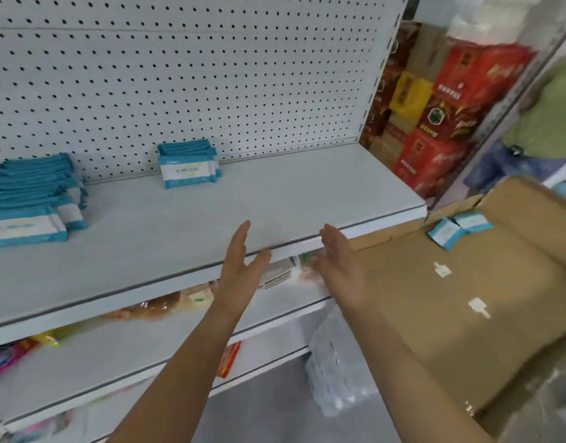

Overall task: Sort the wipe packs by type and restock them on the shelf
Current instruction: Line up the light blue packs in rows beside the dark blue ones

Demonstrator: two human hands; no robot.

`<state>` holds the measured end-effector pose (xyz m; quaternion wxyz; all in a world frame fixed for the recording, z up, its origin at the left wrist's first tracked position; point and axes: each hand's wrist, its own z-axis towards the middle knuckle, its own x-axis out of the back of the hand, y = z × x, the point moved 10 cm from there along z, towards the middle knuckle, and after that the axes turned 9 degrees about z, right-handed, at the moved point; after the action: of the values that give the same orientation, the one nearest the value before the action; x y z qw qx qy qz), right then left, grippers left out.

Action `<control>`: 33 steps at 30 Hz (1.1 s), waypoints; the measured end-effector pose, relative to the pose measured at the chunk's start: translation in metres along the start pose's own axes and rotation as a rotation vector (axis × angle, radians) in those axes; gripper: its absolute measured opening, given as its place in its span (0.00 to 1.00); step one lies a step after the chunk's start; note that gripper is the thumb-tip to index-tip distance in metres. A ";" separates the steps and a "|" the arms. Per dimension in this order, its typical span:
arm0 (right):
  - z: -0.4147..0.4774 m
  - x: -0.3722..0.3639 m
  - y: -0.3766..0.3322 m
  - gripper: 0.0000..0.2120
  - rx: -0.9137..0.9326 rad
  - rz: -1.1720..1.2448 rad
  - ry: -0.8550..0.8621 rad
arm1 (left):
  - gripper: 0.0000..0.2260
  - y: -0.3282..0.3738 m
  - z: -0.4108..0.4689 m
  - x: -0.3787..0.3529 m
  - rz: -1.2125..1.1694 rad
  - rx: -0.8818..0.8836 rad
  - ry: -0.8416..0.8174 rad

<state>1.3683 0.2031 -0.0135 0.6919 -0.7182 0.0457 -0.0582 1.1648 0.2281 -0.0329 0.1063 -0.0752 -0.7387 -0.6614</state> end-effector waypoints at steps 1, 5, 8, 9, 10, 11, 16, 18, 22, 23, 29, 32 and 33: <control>-0.010 0.018 -0.002 0.32 -0.002 -0.011 0.018 | 0.29 0.007 -0.008 -0.017 0.001 -0.021 -0.022; -0.045 0.113 -0.001 0.33 -0.010 -0.016 0.141 | 0.29 0.033 -0.039 -0.105 -0.036 -0.069 -0.146; -0.068 0.196 0.002 0.33 0.001 -0.028 0.198 | 0.28 0.050 -0.066 -0.190 -0.053 -0.090 -0.251; -0.076 0.225 0.004 0.32 -0.002 -0.005 0.216 | 0.27 0.057 -0.075 -0.220 -0.044 -0.109 -0.275; -0.084 0.253 0.005 0.31 0.000 0.020 0.231 | 0.27 0.062 -0.085 -0.249 -0.030 -0.125 -0.289; -0.090 0.282 0.008 0.31 0.000 0.032 0.240 | 0.27 0.066 -0.096 -0.278 -0.019 -0.131 -0.297; -0.113 0.406 0.026 0.29 -0.024 0.059 0.248 | 0.27 0.075 -0.141 -0.405 0.043 -0.084 -0.341; -0.116 0.444 0.037 0.30 -0.063 0.081 0.266 | 0.28 0.072 -0.148 -0.441 0.046 -0.040 -0.356; -0.102 0.487 0.057 0.31 -0.105 0.078 0.225 | 0.27 0.063 -0.150 -0.479 0.081 0.011 -0.332; -0.093 0.494 0.061 0.31 -0.110 0.074 0.213 | 0.27 0.062 -0.145 -0.486 0.093 0.015 -0.323; -0.026 0.530 0.091 0.32 -0.164 0.026 0.151 | 0.25 0.050 -0.092 -0.541 0.065 0.065 -0.284; 0.010 0.551 0.107 0.32 -0.216 -0.022 0.121 | 0.25 0.034 -0.059 -0.572 0.032 0.143 -0.274; 0.021 0.557 0.111 0.32 -0.237 -0.037 0.107 | 0.24 0.029 -0.051 -0.578 0.023 0.176 -0.252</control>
<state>1.9242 0.1384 -0.1140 0.5976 -0.7915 0.0757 -0.1035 1.7336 0.1983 -0.1480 0.0263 -0.1563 -0.8005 -0.5781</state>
